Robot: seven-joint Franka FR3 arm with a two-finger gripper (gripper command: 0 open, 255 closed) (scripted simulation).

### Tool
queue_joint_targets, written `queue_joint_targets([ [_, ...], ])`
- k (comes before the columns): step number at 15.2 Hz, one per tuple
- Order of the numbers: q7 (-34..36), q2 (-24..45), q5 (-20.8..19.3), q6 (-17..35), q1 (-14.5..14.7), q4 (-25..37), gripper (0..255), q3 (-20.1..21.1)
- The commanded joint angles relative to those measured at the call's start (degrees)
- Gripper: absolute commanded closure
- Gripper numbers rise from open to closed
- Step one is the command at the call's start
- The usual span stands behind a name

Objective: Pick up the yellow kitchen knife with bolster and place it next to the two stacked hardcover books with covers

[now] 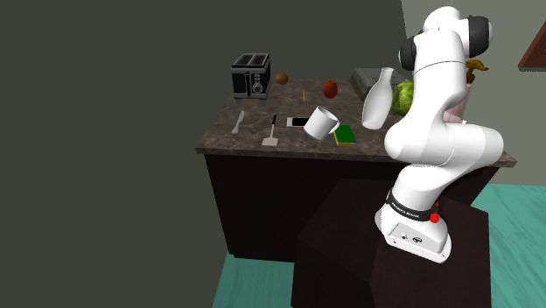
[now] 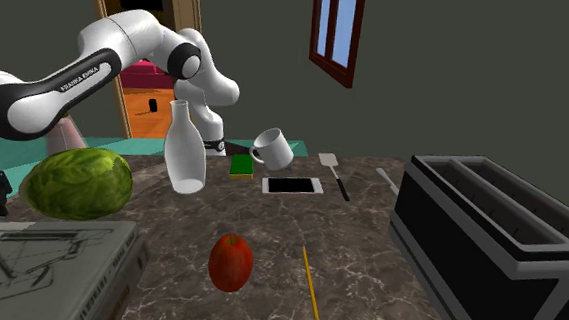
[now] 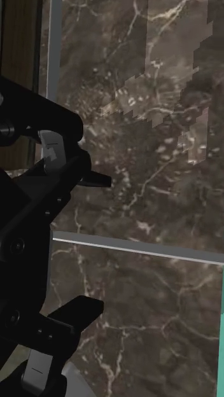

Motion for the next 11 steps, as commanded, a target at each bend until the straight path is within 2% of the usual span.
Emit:
queue_joint_targets([
  [1, 0.0, 0.0, 0.0, 0.0, 0.0, 0.0, 0, 0.0],
  [5, 0.9, -2.3, -1.3, -5.7, 0.2, 3.7, 0, -0.9],
  [11, 0.9, -2.3, -1.3, -5.7, 0.2, 3.7, 0, -0.9],
])
